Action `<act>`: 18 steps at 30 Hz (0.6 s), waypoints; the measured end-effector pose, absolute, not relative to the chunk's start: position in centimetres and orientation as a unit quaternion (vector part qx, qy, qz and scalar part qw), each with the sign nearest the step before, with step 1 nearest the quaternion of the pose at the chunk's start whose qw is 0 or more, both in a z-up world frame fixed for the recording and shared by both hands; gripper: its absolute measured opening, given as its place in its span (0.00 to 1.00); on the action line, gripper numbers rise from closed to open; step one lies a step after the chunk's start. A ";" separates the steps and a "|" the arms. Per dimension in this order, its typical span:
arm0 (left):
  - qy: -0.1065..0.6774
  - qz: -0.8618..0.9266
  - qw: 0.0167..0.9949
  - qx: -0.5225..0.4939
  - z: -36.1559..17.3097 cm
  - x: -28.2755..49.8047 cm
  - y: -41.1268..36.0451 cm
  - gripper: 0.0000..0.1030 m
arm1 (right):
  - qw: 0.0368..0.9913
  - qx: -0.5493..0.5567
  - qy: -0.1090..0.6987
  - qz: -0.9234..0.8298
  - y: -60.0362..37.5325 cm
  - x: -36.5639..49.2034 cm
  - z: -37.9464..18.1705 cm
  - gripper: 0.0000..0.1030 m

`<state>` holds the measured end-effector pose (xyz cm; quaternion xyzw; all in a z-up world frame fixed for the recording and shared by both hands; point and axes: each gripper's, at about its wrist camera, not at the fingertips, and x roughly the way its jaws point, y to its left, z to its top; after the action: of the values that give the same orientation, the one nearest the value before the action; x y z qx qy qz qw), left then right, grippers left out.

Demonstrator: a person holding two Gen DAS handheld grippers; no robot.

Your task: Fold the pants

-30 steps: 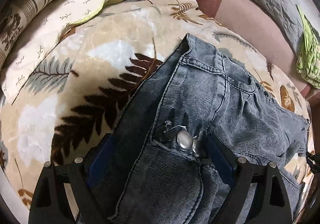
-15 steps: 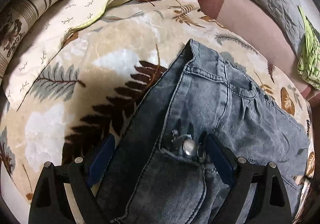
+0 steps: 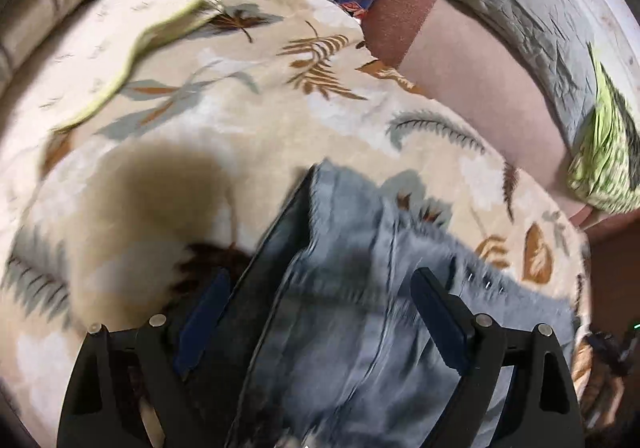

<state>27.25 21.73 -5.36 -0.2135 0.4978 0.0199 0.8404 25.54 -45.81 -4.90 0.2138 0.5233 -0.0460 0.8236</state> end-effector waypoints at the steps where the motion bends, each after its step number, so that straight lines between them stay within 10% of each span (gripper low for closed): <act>1: 0.500 0.014 0.838 -0.219 -5.5 27.9 21.8 0.89 | 0.822 0.213 0.526 -0.047 -45.7 25.9 -5.2 0.67; 8: 0.506 0.001 0.829 -0.238 -6.2 31.5 22.1 0.84 | 0.821 0.200 0.533 -0.044 -45.9 26.4 -6.4 0.67; 18: 0.533 -0.014 0.817 -0.221 -7.9 34.1 20.6 0.22 | 0.821 0.211 0.530 -0.029 -47.4 27.4 -5.7 0.66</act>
<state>34.07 20.60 -7.90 -0.2213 0.5330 -0.0145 0.8165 27.39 -47.42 -5.75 0.2111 0.5304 -0.0289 0.8205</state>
